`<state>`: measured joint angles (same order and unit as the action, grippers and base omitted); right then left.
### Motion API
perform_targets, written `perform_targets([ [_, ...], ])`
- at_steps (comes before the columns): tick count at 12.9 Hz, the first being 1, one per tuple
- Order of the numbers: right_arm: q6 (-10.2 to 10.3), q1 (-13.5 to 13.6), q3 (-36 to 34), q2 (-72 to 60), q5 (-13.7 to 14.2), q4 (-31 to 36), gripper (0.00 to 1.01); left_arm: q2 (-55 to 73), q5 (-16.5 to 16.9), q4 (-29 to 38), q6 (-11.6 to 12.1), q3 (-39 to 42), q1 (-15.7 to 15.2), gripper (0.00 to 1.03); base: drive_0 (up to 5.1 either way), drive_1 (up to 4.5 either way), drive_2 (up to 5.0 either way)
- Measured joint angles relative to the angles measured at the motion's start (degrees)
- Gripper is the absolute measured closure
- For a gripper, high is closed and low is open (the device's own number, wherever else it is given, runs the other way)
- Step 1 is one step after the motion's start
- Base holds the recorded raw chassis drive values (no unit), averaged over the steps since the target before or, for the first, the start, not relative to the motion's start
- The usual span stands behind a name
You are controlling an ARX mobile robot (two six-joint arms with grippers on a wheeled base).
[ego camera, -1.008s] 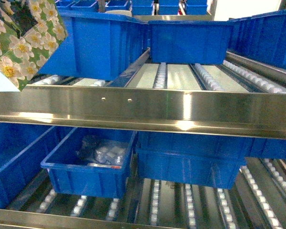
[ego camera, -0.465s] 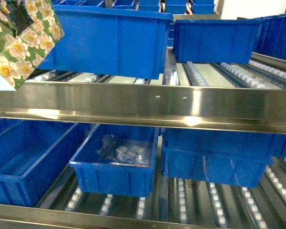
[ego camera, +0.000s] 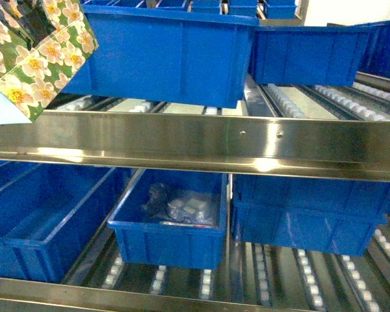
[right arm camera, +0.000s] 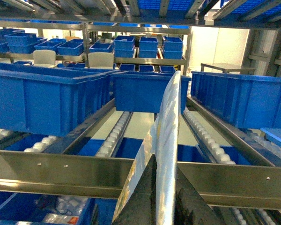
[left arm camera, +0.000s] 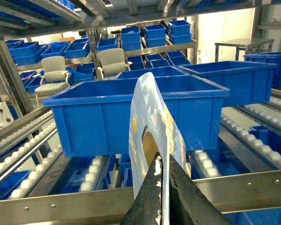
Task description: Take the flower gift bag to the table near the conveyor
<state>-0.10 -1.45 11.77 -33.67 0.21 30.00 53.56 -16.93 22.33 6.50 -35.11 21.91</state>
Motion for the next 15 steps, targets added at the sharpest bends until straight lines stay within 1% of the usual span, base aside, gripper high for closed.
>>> perform_targets([
  [15, 0.00, 0.00, -0.02, -0.04, 0.00, 0.00, 0.98, 0.07, -0.02, -0.04, 0.00, 0.00, 0.00, 1.01, -5.0, 2.46, 2.5],
])
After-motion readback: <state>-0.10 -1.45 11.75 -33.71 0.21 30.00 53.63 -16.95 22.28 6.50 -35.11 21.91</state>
